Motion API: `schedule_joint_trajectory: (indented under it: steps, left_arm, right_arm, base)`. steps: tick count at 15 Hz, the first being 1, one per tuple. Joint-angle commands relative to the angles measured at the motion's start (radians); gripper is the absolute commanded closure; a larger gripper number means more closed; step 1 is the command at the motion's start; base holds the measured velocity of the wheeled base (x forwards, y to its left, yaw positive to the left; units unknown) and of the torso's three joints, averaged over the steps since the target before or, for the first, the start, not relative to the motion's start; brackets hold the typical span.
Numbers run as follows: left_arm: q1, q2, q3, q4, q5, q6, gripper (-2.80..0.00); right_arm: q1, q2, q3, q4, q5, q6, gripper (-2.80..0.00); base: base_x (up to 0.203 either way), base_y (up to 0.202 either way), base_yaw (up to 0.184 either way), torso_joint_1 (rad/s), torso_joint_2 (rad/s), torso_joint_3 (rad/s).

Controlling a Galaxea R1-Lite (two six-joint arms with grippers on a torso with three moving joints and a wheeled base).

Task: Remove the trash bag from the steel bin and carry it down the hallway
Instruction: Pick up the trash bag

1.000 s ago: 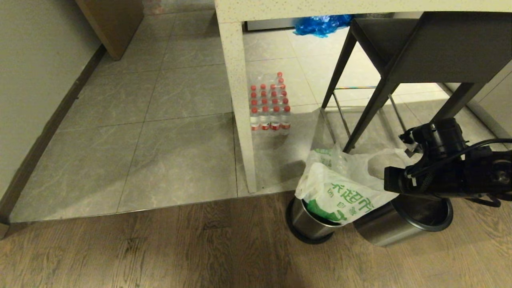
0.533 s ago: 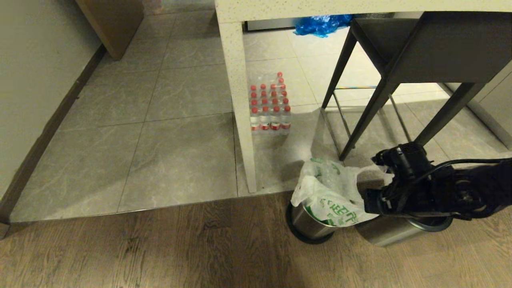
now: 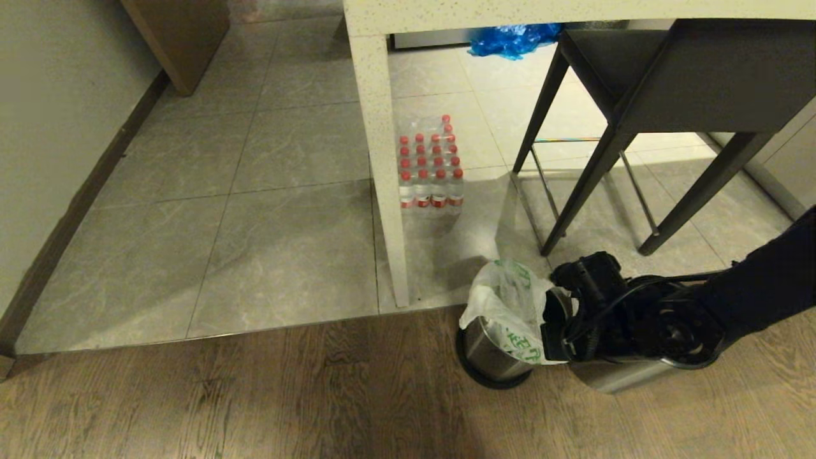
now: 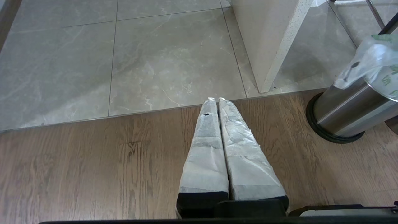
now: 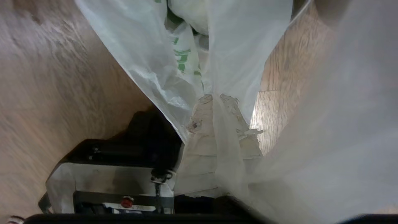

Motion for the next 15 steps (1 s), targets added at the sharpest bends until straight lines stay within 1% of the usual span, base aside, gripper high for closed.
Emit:
schedule_joint_trajectory:
  steps: [1,4,7,8,10,12,13,15]
  left_arm:
    - [0.000,0.001,0.000,0.000,0.000,0.000,0.00]
    - [0.000,0.001,0.000,0.000,0.000,0.000,0.00]
    - [0.000,0.001,0.000,0.000,0.000,0.000,0.00]
    - [0.000,0.001,0.000,0.000,0.000,0.000,0.00]
    - [0.000,0.001,0.000,0.000,0.000,0.000,0.00]
    - [0.000,0.001,0.000,0.000,0.000,0.000,0.00]
    - [0.000,0.001,0.000,0.000,0.000,0.000,0.00]
    - [0.000,0.001,0.000,0.000,0.000,0.000,0.00]
  right_arm:
    - [0.007,0.044,-0.009,-0.005,-0.001,0.001,-2.80]
    - [0.009,0.082,-0.027,-0.012,-0.001,-0.006,-2.80]
    - [0.009,0.105,-0.044,-0.045,-0.002,-0.007,-2.80]
    - [0.010,0.113,-0.043,-0.051,-0.014,-0.007,-2.80]
    - [0.009,0.097,-0.043,-0.044,-0.035,0.004,-2.80]
    - [0.007,0.067,-0.044,-0.043,-0.020,0.013,-2.80]
    - [0.006,0.088,-0.052,-0.044,-0.017,0.014,-2.80]
    - [0.007,0.145,-0.113,-0.045,-0.024,0.015,-2.80]
  base:
    - [0.000,0.000,0.000,0.000,0.00,0.000]
    - [0.000,0.000,0.000,0.000,0.00,0.000]
    - [0.000,0.000,0.000,0.000,0.00,0.000]
    - [0.000,0.000,0.000,0.000,0.00,0.000]
    - [0.000,0.000,0.000,0.000,0.00,0.000]
    - [0.000,0.000,0.000,0.000,0.00,0.000]
    - [0.000,0.000,0.000,0.000,0.00,0.000]
    - [0.000,0.000,0.000,0.000,0.00,0.000]
